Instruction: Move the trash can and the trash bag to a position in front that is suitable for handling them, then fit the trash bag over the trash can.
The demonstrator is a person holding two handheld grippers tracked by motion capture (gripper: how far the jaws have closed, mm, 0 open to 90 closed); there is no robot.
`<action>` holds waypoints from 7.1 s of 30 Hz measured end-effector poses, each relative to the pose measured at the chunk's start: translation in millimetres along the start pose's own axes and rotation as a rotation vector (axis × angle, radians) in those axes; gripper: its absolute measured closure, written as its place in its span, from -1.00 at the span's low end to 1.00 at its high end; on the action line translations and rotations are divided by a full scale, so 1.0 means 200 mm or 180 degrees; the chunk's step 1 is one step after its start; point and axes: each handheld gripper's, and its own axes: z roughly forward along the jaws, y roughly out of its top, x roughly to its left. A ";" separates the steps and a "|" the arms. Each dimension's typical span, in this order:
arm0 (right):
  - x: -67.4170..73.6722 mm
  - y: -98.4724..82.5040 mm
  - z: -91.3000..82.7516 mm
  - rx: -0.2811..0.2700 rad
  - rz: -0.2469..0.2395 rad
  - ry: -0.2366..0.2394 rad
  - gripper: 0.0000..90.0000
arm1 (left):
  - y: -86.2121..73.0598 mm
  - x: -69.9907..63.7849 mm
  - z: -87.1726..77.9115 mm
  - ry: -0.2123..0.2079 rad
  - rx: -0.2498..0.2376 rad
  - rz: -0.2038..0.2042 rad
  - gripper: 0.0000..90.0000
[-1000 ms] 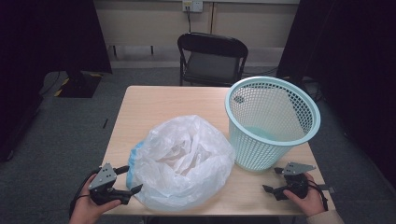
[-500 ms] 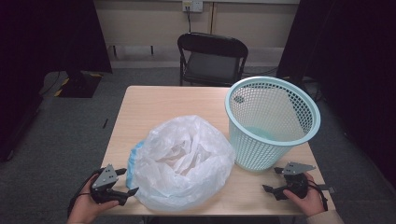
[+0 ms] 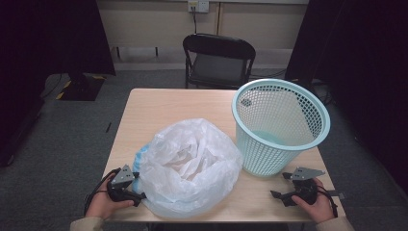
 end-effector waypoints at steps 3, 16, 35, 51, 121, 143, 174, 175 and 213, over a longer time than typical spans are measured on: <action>0.00 0.00 0.00 0.0000 0.0001 0.0000 -0.78 | 0.01 -0.02 0.01 0.0006 -0.0043 -0.0017 -0.57; 0.00 0.00 0.00 0.0002 0.0014 -0.0009 -0.78 | 0.03 -0.06 -0.01 -0.0041 -0.0038 -0.0142 0.78; 0.29 0.22 0.10 -0.0515 0.0053 0.0740 -0.77 | 0.03 -0.07 -0.01 -0.0082 -0.0034 -0.0104 0.92; 0.45 0.37 0.27 -0.0681 -0.0090 0.1094 -0.74 | 0.04 -0.08 0.00 -0.0070 -0.0019 -0.0012 0.91; 0.56 0.60 0.30 -0.0706 -0.0803 0.0912 0.95 | 0.15 -0.17 -0.13 -0.0244 -0.0768 0.0043 0.95; 0.61 0.80 0.18 -0.0797 -0.1196 0.0766 0.97 | 0.22 -0.17 -0.29 -0.0052 -0.1220 0.0090 0.96; 0.62 1.00 0.01 -0.0980 -0.1417 0.0617 0.98 | 0.39 -0.17 -0.43 -0.0005 -0.1432 0.0210 0.96; 0.62 1.00 0.00 -0.0983 -0.1425 0.0620 0.98 | 0.40 -0.17 -0.44 -0.0009 -0.1439 0.0208 0.96; 0.63 1.07 -0.05 -0.1008 -0.1514 0.0569 0.98 | 0.57 -0.16 -0.50 -0.0096 -0.0912 0.0299 0.96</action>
